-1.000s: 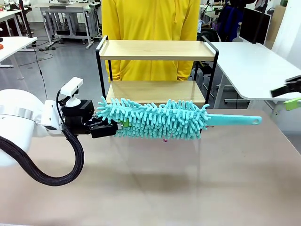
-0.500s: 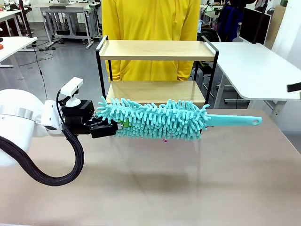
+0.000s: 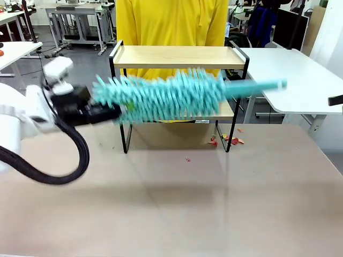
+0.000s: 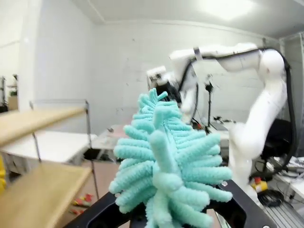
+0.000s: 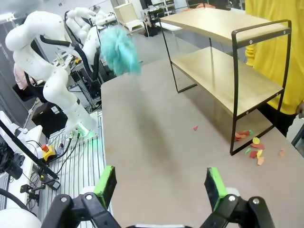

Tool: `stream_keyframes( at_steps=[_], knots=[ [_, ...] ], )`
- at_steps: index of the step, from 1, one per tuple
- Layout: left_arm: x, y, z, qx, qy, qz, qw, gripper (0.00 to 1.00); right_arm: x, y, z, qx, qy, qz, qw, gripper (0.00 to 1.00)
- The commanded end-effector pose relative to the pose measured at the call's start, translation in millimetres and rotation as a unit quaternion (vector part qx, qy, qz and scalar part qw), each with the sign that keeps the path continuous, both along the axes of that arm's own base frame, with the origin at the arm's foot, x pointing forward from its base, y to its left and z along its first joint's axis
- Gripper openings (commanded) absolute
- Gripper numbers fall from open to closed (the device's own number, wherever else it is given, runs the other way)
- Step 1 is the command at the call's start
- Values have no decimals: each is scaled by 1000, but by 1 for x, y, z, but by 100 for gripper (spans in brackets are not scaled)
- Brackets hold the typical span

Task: Clean the shelf.
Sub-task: Hand the Duster back to the human.

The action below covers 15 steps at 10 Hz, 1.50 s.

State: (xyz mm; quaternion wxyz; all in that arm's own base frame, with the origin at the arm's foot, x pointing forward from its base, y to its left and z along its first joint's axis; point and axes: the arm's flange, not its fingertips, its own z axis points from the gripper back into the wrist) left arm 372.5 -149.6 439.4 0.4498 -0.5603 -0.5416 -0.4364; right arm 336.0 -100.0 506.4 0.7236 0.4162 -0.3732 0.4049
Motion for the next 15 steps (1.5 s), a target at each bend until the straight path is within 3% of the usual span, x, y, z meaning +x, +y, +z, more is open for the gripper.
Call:
stream_keyframes(
  at_steps=[1, 2, 4, 5, 6, 7, 10, 13, 15],
  knots=[
    [-17, 24, 64, -31, -2, 71, 997, 17, -3, -1, 1, -5, -5, 5, 1000, 100],
    [-17, 48, 93, -34, -14, 149, 988, 17, -3, -1, 1, -5, -5, 5, 1000, 100],
    [-16, 97, 125, -37, -38, 287, 957, 17, -3, -1, 1, -5, -5, 5, 1000, 100],
    [-13, 122, 129, -35, -36, 342, 938, 17, -3, -1, 1, -5, -5, 5, 1000, 100],
    [-8, 150, 128, -40, -36, 412, 910, 17, -3, -1, 1, -5, -5, 5, 1000, 100],
    [-6, 173, 125, -66, -34, 444, 893, 17, -3, -1, 1, -5, -5, 5, 1000, 100],
    [8, 218, 85, -69, 2, 553, 830, 17, -3, -1, 1, -5, -5, 5, 1000, 100],
    [10, 218, 24, -14, 39, 597, 801, 17, -3, -1, 1, -5, -5, 5, 1000, 100],
    [-5, 200, -23, 43, 51, 613, 787, 17, -3, -1, 1, -5, -5, 5, 1000, 100]
  ],
)
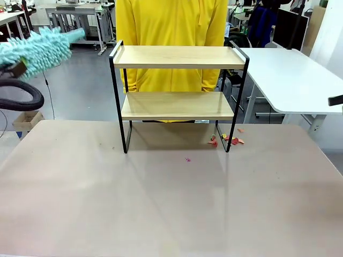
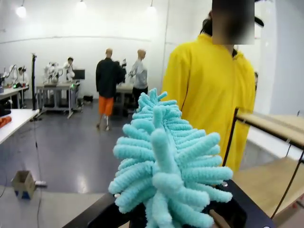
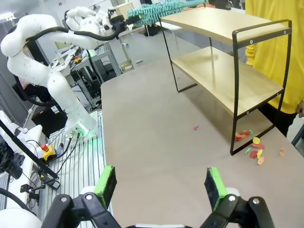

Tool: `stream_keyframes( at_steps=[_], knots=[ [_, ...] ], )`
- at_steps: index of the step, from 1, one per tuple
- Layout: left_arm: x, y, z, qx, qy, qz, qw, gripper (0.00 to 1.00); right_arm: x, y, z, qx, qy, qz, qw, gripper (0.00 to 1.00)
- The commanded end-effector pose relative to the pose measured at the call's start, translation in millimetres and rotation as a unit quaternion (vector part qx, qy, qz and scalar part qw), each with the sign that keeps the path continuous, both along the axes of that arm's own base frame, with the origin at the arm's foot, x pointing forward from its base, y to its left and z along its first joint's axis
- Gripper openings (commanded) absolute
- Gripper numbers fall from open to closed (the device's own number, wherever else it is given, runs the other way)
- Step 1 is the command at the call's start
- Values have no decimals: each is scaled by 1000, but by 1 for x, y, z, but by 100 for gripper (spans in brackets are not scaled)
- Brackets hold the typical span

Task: Clean the shelf.
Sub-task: Hand the Duster back to the human.

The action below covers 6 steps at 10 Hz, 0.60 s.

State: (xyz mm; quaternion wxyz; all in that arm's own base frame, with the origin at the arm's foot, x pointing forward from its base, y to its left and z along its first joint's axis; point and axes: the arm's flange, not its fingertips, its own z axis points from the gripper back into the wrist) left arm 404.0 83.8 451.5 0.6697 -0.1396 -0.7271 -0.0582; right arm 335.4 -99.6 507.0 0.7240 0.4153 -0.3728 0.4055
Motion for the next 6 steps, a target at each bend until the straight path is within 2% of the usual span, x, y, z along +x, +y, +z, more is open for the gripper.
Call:
stream_keyframes(
  at_steps=[1, 2, 4, 5, 6],
  knots=[
    [-48, -41, -51, 40, 14, 28, 999, 17, -2, -1, 1, -3, -5, 5, 1000, 100],
    [-58, -48, -62, 44, 24, 24, 998, 17, -2, -1, 1, -3, -5, 5, 1000, 100],
    [-71, -55, -66, 21, 22, 16, 999, 17, -2, -1, 1, -3, -5, 5, 1000, 100],
    [-2, 3, -21, 33, 39, 19, 999, 17, -2, -1, 1, -3, -5, 5, 1000, 100],
    [-2, 3, -21, 33, 39, 19, 999, 17, -2, -1, 1, -3, -5, 5, 1000, 100]
  ],
)
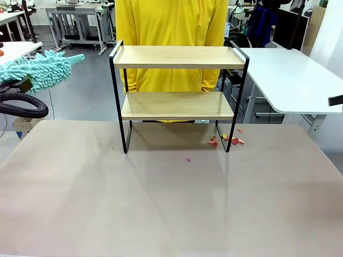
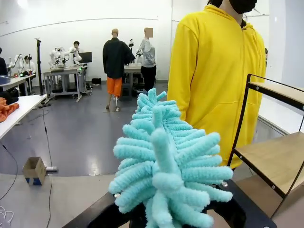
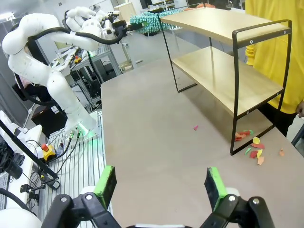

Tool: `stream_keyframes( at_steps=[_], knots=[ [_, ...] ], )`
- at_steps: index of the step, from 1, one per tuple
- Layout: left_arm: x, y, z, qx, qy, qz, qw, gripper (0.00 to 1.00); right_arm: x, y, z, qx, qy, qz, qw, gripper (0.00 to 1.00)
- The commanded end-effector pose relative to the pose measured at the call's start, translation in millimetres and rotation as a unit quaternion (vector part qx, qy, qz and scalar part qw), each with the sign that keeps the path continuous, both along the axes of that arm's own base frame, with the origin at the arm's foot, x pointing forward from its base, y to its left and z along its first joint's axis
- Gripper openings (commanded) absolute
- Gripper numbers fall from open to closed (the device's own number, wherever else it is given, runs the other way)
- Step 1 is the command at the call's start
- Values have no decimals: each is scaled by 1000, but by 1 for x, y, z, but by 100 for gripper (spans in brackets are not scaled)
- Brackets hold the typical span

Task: Clean the shelf.
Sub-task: Hand the Duster back to the human.

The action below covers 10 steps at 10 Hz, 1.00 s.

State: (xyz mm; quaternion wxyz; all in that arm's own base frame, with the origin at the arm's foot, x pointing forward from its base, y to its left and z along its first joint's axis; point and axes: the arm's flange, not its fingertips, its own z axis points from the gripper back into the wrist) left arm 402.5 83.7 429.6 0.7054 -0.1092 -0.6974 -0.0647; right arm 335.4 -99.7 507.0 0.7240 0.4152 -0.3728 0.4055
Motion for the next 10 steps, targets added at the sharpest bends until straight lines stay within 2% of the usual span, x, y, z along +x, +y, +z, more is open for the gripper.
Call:
stream_keyframes(
  at_steps=[1, 10],
  knots=[
    [0, 4, 1, 2, -4, 3, 1000, 17, -2, -1, 1, -3, -5, 5, 1000, 100],
    [0, 4, 1, 2, -4, 3, 1000, 17, -2, -1, 1, -3, -5, 5, 1000, 100]
  ],
)
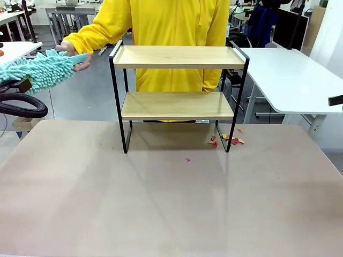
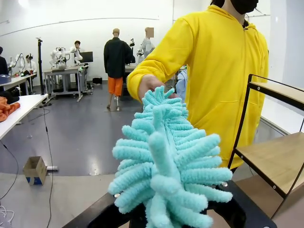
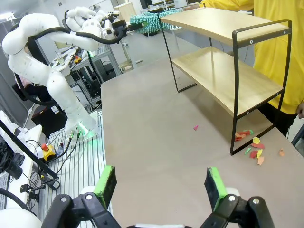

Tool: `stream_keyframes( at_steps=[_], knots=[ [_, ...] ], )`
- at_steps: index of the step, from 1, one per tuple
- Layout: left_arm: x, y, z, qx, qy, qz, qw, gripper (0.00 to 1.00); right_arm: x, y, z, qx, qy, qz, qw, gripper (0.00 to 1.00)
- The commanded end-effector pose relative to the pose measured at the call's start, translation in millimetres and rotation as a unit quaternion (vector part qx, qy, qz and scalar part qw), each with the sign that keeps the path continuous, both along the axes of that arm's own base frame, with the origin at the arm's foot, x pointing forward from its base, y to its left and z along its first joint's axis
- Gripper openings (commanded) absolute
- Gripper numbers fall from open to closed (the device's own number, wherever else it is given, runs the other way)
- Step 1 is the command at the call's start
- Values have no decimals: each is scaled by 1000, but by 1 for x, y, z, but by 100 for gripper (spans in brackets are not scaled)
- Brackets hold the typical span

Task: Clean the shelf.
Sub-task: Hand the Duster back to the human.

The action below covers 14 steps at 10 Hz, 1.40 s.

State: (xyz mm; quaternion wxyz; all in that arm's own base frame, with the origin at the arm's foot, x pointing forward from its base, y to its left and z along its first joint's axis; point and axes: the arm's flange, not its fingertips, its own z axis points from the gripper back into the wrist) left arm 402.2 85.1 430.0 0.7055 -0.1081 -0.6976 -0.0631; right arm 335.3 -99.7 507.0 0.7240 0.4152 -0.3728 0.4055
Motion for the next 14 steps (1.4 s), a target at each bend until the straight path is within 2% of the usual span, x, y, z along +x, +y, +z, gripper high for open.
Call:
stream_keyframes(
  at_steps=[1, 4, 5, 6, 7, 8, 9, 11, 13, 14],
  knots=[
    [0, 2, 1, 2, -4, 1, 1000, 17, -2, -1, 1, -3, -5, 5, 1000, 100],
    [0, 0, -1, 0, 1, 0, 1000, 17, -2, -1, 1, -3, -5, 5, 1000, 100],
    [-8, 0, 6, -7, -1, -42, 999, 74, -2, -1, 1, -3, -5, 5, 1000, 100],
    [-13, 0, 17, -8, -2, -47, 999, 74, -2, -1, 1, -3, -5, 5, 1000, 100],
    [-19, 1, 31, -13, 0, -45, 999, 100, -2, -1, 1, -3, -5, 5, 1000, 100],
    [-23, 4, 45, -27, 6, -42, 999, 78, -2, -1, 1, -3, -5, 5, 1000, 100],
    [-28, 10, 63, -48, 8, -35, 998, 100, -2, -1, 1, -3, -5, 5, 1000, 100],
    [-46, 33, 117, -130, -3, -63, 989, 100, -2, -1, 1, -3, -5, 5, 1000, 100],
    [-62, 71, 165, -180, -31, -55, 982, 100, -2, -1, 1, -3, -5, 5, 1000, 100],
    [-66, 86, 176, -190, -38, -46, 980, 100, -2, -1, 1, -3, -5, 5, 1000, 100]
  ],
)
